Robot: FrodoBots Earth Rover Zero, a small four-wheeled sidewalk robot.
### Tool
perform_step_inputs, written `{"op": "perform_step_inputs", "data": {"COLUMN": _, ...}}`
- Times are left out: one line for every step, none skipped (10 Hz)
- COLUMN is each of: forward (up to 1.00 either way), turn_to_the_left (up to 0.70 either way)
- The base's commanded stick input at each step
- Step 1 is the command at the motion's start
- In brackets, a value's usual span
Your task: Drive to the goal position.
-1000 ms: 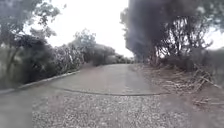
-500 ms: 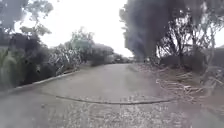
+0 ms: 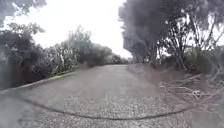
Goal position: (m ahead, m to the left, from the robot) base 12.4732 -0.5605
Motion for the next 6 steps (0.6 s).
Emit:
{"op": "perform_step_inputs", "data": {"forward": 0.85, "turn_to_the_left": 0.00}}
{"op": "perform_step_inputs", "data": {"forward": 0.85, "turn_to_the_left": 0.00}}
{"op": "perform_step_inputs", "data": {"forward": 0.85, "turn_to_the_left": 0.00}}
{"op": "perform_step_inputs", "data": {"forward": 0.85, "turn_to_the_left": 0.00}}
{"op": "perform_step_inputs", "data": {"forward": 0.85, "turn_to_the_left": 0.00}}
{"op": "perform_step_inputs", "data": {"forward": 0.85, "turn_to_the_left": 0.00}}
